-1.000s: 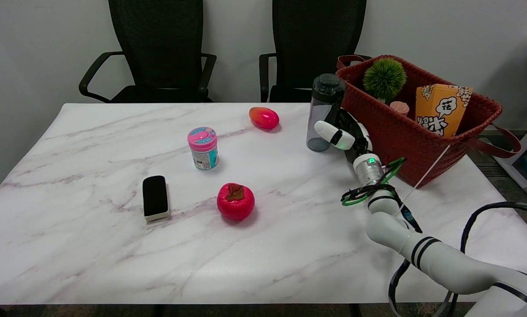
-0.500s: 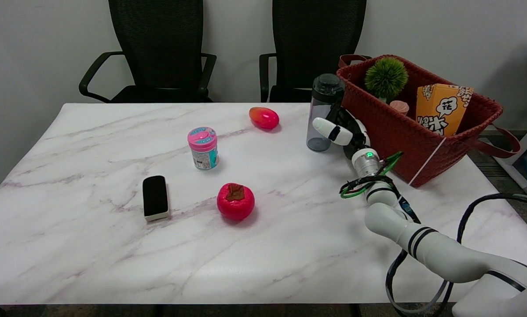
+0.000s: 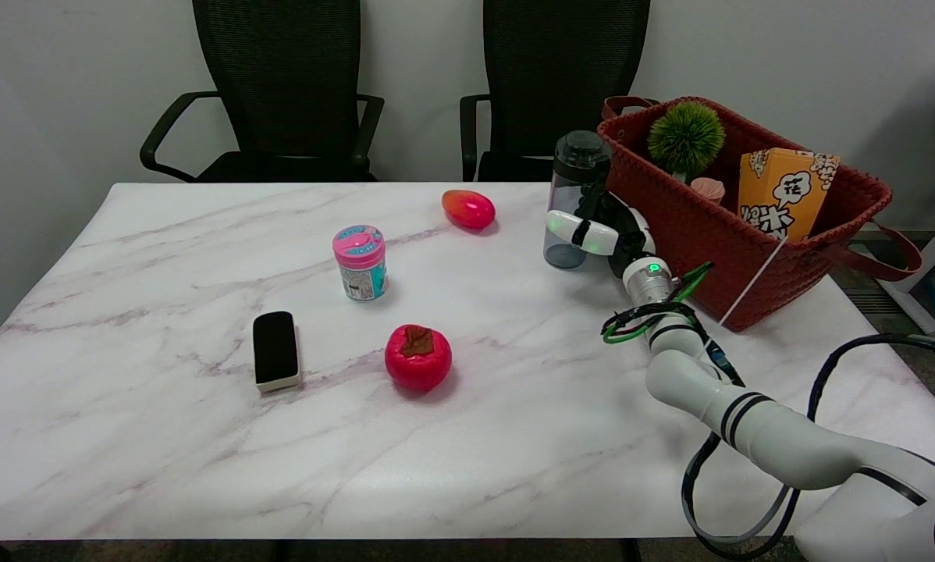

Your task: Pick up the black water bottle.

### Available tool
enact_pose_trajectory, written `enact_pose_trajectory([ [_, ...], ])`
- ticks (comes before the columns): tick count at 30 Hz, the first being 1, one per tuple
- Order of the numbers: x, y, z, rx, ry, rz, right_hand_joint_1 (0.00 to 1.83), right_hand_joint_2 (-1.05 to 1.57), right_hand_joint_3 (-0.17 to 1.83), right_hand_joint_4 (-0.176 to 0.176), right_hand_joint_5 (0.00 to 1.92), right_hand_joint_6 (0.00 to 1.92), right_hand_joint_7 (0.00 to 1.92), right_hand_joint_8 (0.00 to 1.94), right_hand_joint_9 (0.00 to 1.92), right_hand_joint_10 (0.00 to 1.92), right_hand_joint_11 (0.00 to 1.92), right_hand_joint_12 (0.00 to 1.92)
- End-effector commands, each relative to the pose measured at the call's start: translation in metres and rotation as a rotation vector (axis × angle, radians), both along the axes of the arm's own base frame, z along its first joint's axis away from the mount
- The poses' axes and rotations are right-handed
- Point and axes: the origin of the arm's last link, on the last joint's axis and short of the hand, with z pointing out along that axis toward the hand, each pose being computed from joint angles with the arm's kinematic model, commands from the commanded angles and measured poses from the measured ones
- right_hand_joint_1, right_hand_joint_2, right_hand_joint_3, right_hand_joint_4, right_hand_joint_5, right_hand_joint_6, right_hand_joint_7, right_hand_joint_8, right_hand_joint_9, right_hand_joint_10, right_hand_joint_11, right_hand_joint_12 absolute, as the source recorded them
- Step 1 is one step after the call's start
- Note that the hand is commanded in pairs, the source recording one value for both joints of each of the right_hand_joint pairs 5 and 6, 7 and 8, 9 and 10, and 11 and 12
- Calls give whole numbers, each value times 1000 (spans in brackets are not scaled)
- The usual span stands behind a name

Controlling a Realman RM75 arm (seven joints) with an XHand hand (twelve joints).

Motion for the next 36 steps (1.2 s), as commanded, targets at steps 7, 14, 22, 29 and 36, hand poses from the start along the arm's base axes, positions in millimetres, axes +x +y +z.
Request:
enact_pose_trajectory([
  [7, 3, -3, -6, 17, 1, 8, 1256, 219, 650, 0, 549, 549, 365, 365, 427, 427, 409, 409],
  [14, 8, 0, -11, 34, -3, 34, 1284, 468, 690, 0, 773, 773, 414, 414, 489, 489, 453, 453],
  [22, 16, 3, -17, 49, -6, 71, 1317, 927, 697, 0, 918, 918, 744, 744, 788, 788, 1047, 1047],
  [29, 33, 2, -29, 103, 8, 122, 1305, 1033, 554, 0, 938, 938, 1092, 1092, 1152, 1152, 1096, 1096],
  [36, 85, 6, -54, 224, 71, 261, 1299, 1051, 547, 0, 941, 941, 1119, 1119, 1183, 1183, 1099, 1099],
])
